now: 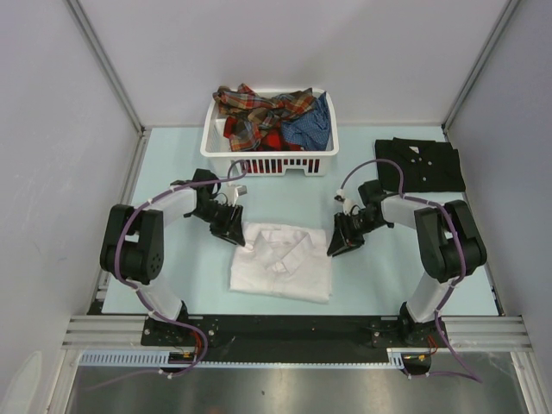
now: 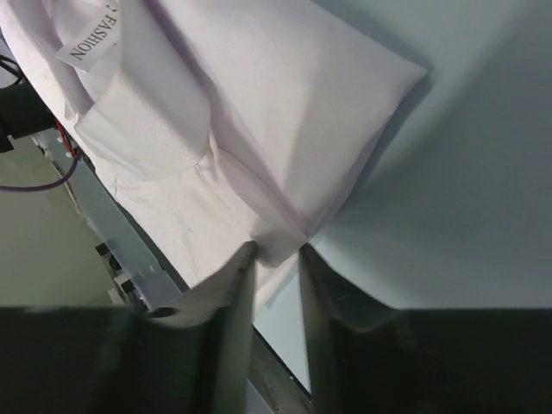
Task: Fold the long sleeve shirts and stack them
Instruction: Fold the shirt
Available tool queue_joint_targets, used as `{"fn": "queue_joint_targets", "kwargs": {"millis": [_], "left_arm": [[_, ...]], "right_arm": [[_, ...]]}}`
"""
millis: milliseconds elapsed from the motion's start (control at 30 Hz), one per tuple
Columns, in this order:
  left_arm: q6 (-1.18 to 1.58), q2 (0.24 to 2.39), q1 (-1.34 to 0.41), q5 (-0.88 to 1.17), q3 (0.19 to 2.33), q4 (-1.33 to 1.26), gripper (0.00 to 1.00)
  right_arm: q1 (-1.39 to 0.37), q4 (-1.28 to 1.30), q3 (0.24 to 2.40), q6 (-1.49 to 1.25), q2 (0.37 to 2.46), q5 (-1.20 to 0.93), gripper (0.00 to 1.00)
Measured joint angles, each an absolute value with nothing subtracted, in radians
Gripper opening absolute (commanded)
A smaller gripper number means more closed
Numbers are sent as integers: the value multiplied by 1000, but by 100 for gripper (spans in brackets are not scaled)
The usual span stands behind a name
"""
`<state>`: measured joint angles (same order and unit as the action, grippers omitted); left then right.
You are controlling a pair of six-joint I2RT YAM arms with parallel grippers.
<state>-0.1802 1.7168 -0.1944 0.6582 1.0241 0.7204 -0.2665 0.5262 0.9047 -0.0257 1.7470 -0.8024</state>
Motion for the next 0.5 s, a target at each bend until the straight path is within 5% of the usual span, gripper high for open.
{"fn": "queue_joint_targets", "kwargs": {"millis": [167, 233, 500], "left_arm": [[-181, 1717, -196, 658, 1024, 721, 11], [-185, 1716, -197, 658, 1024, 722, 0], [-212, 1651, -198, 654, 1024, 723, 0]], "right_arm": [[-269, 529, 934, -20, 1750, -803, 0], [-270, 535, 939, -15, 1750, -802, 0], [-270, 602, 990, 23, 1744, -797, 0]]}}
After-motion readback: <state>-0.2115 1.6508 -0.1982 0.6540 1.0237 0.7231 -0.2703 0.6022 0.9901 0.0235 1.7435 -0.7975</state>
